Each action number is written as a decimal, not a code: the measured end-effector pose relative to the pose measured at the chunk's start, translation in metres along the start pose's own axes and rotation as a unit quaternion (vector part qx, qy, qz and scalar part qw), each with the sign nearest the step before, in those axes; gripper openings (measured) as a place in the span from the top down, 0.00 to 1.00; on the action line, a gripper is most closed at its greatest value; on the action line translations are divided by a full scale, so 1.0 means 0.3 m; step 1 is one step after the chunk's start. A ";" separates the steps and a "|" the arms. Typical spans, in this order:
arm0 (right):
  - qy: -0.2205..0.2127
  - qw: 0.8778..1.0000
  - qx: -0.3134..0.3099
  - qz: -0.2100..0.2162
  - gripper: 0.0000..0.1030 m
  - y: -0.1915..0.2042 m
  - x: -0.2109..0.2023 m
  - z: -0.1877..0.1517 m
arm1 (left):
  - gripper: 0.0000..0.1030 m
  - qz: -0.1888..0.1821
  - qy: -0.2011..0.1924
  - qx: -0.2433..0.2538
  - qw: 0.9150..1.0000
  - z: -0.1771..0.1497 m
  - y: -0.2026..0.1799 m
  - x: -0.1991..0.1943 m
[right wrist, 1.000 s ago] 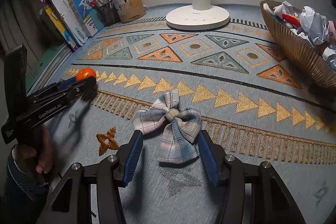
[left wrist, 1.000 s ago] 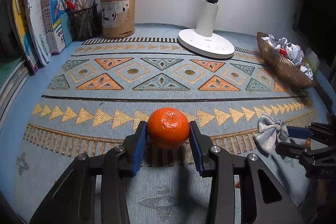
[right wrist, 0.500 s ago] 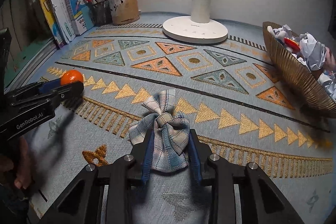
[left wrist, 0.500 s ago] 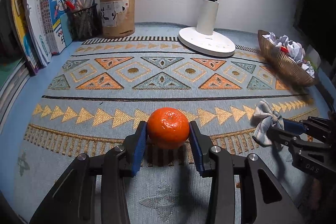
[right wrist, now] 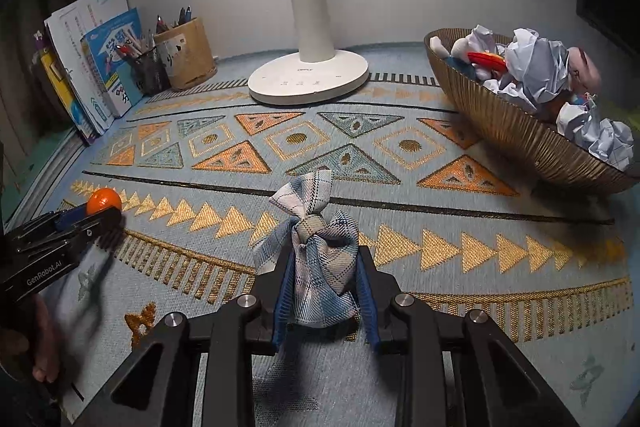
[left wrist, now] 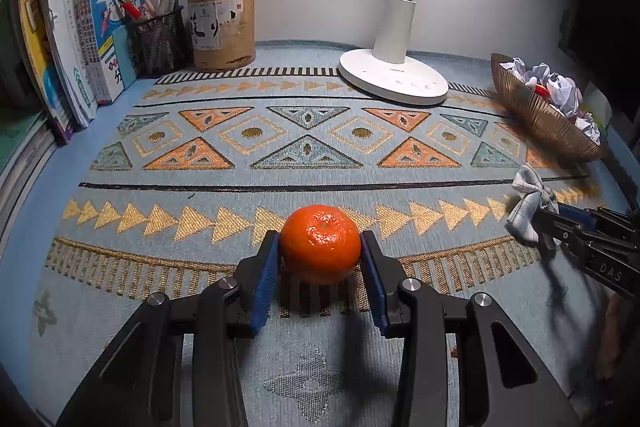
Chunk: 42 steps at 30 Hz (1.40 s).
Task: Organize objects
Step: 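Lift and carry the orange and plaid bow over the bowl with both tools, then open both tools to drop the orange and bow into the bowl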
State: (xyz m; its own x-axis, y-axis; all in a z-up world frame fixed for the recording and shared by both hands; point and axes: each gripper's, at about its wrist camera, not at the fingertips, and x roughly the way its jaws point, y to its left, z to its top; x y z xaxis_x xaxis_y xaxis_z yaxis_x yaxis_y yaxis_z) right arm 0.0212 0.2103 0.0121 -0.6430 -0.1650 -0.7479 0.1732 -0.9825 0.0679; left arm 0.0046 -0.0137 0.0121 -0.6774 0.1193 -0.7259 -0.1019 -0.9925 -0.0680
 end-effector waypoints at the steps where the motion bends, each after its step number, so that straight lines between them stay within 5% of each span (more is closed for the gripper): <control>1: -0.002 1.000 -0.008 -0.003 0.73 0.012 -0.002 -0.002 | 0.64 0.000 0.000 0.000 1.000 0.000 0.000 0.000; 22: -0.026 1.000 -0.009 0.004 0.73 0.006 -0.037 -0.005 | 0.65 0.016 0.007 0.024 1.000 0.001 -0.048 0.007; 25: -0.019 0.999 0.017 0.044 0.73 -0.037 -0.071 0.002 | 0.65 -0.034 -0.004 0.020 0.999 0.042 -0.102 -0.028; 30: -0.054 0.996 0.050 0.054 0.73 -0.185 -0.255 0.048 | 0.65 -0.117 -0.036 0.051 0.991 0.228 -0.337 -0.057; 35: -0.118 0.988 0.093 -0.033 0.73 -0.459 -0.408 0.186 | 0.65 -0.154 -0.064 0.105 0.980 0.443 -0.632 0.000; 37: -0.124 0.983 0.122 -0.062 0.73 -0.578 -0.402 0.247 | 0.65 -0.167 -0.067 0.111 0.977 0.521 -0.720 0.056; 42: -0.118 0.975 0.182 -0.057 0.73 -0.789 -0.292 0.387 | 0.65 -0.185 -0.048 0.107 0.976 0.620 -0.853 0.220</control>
State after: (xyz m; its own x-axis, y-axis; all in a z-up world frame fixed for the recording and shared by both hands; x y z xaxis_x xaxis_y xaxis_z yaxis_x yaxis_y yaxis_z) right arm -0.0501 0.4475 0.1381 -0.8034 -0.0267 -0.5949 -0.1573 -0.9540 0.2552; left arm -0.1496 0.2533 0.1090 -0.6294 0.4815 -0.6099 -0.4961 -0.8531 -0.1616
